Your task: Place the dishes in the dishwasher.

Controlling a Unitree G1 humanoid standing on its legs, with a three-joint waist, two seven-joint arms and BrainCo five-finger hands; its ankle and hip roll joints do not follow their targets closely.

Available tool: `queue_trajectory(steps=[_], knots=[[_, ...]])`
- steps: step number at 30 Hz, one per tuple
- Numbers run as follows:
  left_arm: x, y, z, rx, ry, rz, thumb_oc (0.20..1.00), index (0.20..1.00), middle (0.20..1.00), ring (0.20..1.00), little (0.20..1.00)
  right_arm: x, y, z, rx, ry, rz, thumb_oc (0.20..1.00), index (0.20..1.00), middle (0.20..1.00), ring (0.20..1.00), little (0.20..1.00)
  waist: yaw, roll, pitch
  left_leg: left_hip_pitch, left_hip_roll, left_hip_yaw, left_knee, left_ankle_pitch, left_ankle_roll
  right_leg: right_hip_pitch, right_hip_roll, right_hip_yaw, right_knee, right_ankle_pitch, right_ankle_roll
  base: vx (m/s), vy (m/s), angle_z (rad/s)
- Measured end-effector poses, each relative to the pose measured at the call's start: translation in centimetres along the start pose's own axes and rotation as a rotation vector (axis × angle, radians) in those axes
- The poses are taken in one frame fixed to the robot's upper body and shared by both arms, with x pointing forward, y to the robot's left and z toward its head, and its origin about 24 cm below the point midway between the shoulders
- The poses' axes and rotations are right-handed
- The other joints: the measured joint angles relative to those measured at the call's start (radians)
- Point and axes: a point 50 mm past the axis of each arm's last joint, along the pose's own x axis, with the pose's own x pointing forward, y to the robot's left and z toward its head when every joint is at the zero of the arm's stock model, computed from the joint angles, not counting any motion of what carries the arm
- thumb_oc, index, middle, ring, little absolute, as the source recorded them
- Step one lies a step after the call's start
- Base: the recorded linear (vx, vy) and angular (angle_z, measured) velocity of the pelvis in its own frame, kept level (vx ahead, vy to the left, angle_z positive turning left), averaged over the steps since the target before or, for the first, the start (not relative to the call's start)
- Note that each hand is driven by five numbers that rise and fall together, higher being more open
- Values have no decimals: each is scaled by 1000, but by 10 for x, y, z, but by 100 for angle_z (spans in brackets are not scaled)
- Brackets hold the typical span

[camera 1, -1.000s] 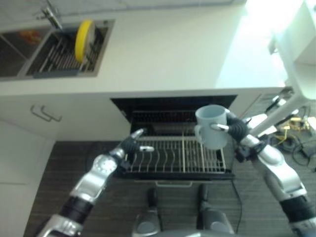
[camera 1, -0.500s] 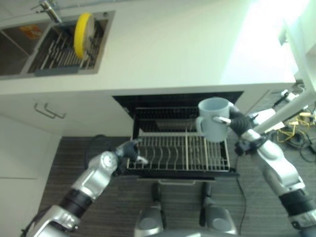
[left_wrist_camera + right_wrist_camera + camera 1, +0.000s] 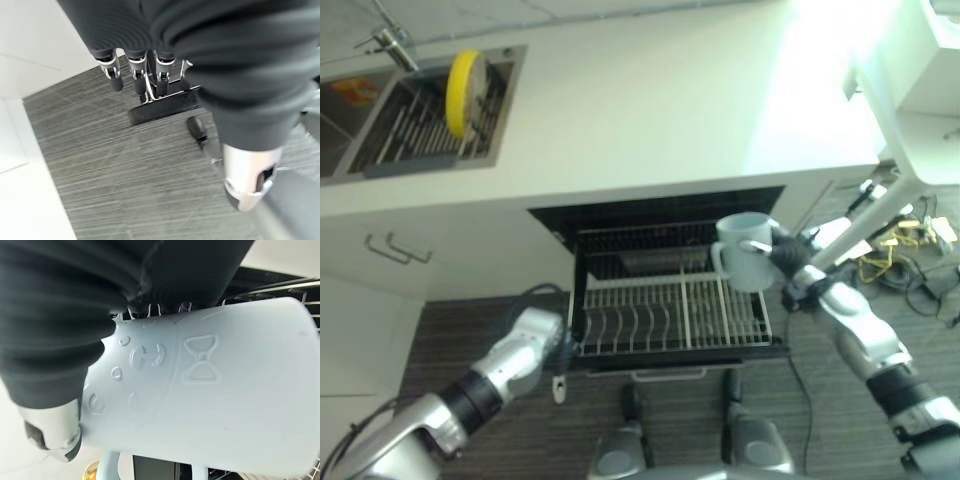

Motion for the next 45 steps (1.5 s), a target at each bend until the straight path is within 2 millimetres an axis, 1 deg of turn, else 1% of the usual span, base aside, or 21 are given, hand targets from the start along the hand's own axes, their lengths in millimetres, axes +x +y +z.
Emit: queue_trajectory(steps=[5,8,10,13,16,18,19,20,22,25,26,28,30,32,35,38,39,40,41,42,45], knots=[[5,-2,3,0,17,-25,1000,1000,1000,1000,1000,4,-12,-10,1,66,-43,200,200,200,200,200,3,21,-2,-1,-3,2,5,-1,-1,-2,-3,2,0,0,0,-5,28,0],[16,-2,13,-6,40,-45,1000,1000,1000,1000,1000,9,-25,-21,13,135,-105,200,200,200,200,200,8,51,-17,-2,-1,1,-1,-3,-4,-2,-1,1,-5,-5,2,0,0,0],[19,-2,17,-8,43,-49,1000,1000,1000,1000,1000,9,-28,-25,16,159,-115,200,200,200,200,200,9,65,-21,-2,1,1,-1,-4,-5,-3,0,0,-5,-15,14,19,7,0],[23,-2,25,-10,47,-47,1000,1000,1000,1000,1000,6,-37,-41,33,237,-171,200,200,200,200,200,12,87,-24,-2,-1,0,-1,-5,-6,-2,-2,-1,-5,-16,14,47,25,1],[26,-2,27,-14,49,-40,1000,1000,1000,1000,1000,4,-44,-48,38,285,-207,200,200,200,200,200,13,97,-24,-3,-2,-2,0,-5,-6,-2,-3,-2,-6,-15,14,18,42,1],[30,-4,30,-8,52,-31,1000,1000,1000,1000,1000,6,-47,-46,33,284,-218,200,200,200,200,200,14,110,-23,-4,-3,-3,-1,-5,-6,-2,-4,-3,-6,-16,14,22,108,2],[33,-5,34,-6,47,-20,1000,1000,1000,1000,1000,9,-51,-43,28,290,-231,200,200,200,200,200,16,124,-23,-5,-5,-4,-1,-5,-7,-3,-6,-3,-6,-19,18,11,107,2],[37,-4,42,-4,31,10,1000,1000,1000,1000,1000,11,-58,-37,3,300,-247,200,200,200,200,200,24,151,-22,-7,-8,-5,-1,-7,-9,-5,-9,-4,-6,-20,20,0,110,4],[38,-3,48,2,16,46,1000,1000,1000,1000,1000,12,-64,-30,-28,302,-257,200,200,200,200,200,34,180,-24,-21,-11,-9,-1,-6,-9,-17,-12,-9,-6,-20,21,2,97,6],[44,-3,58,6,-11,82,1000,1000,1000,1000,1000,8,-77,-30,-69,341,-293,200,200,200,200,200,37,223,-23,-34,-21,-18,1,-6,-9,-22,-22,-22,-5,-19,19,1,100,12],[46,-4,60,4,-20,91,1000,1000,1000,1000,1000,6,-80,-32,-82,365,-303,200,200,200,200,200,37,231,-20,-35,-24,-19,5,-6,-9,-22,-25,-24,-5,-19,19,7,107,8],[48,-5,60,0,-28,100,1000,1000,1000,1000,1000,4,-83,-37,-85,399,-307,200,200,200,200,200,41,238,-16,-36,-26,-21,5,-6,-9,-22,-27,-25,-1,-19,20,9,116,2],[52,-8,63,-10,-45,119,1000,1000,1000,1000,1000,4,-88,-36,-99,431,-321,200,200,200,200,200,44,249,-12,-35,-30,-22,6,-6,-9,-22,-33,-25,0,-20,23,-3,98,0],[53,-8,68,-10,-61,150,1000,1000,1000,1000,1000,6,-91,-30,-133,428,-324,200,200,200,200,200,46,266,-3,-36,-36,-30,6,-6,-9,-22,-39,-25,0,-23,26,-12,99,2],[55,-8,72,-19,-72,184,1000,1000,1000,1000,1000,10,-95,-26,-156,449,-324,200,200,200,200,200,55,279,2,-39,-38,-37,6,-6,-9,-24,-41,-26,-6,-35,41,-18,78,2],[56,-7,73,-29,-79,211,1000,1000,1000,1000,1000,16,-96,-16,-166,443,-331,200,200,200,200,200,57,288,9,-60,-39,-37,6,-6,-9,-46,-42,-25,-5,-33,42,-23,63,1],[56,-7,73,-31,-79,219,1000,1000,1000,1000,1000,16,-97,-16,-176,446,-333,219,219,219,219,219,57,291,12,-63,-39,-37,6,-6,-9,-49,-42,-25,-5,-33,42,-15,70,0],[58,-7,73,-40,-83,220,1000,1000,1000,1000,1000,15,-98,-17,-181,457,-338,454,454,454,454,454,57,292,12,-66,-39,-37,6,-6,-9,-51,-42,-26,-5,-33,42,-15,72,0],[59,-8,73,-49,-86,224,1000,1000,1000,1000,1000,15,-100,-17,-178,462,-337,715,715,715,715,715,57,294,15,-68,-40,-37,6,-6,-9,-54,-43,-26,-4,-33,42,-15,59,0],[60,-8,74,-53,-87,225,1000,1000,1000,1000,1000,16,-100,-17,-176,463,-339,1000,1000,1000,1000,1000,57,294,16,-69,-41,-37,6,-6,-9,-54,-45,-26,-2,-33,42,-24,47,1],[61,-10,75,-63,-96,233,1000,1000,1000,1000,1000,18,-99,-14,-177,455,-340,1000,1000,1000,1000,1000,59,292,19,-69,-50,-37,6,-6,-9,-54,-53,-26,0,-30,38,-39,41,2]])
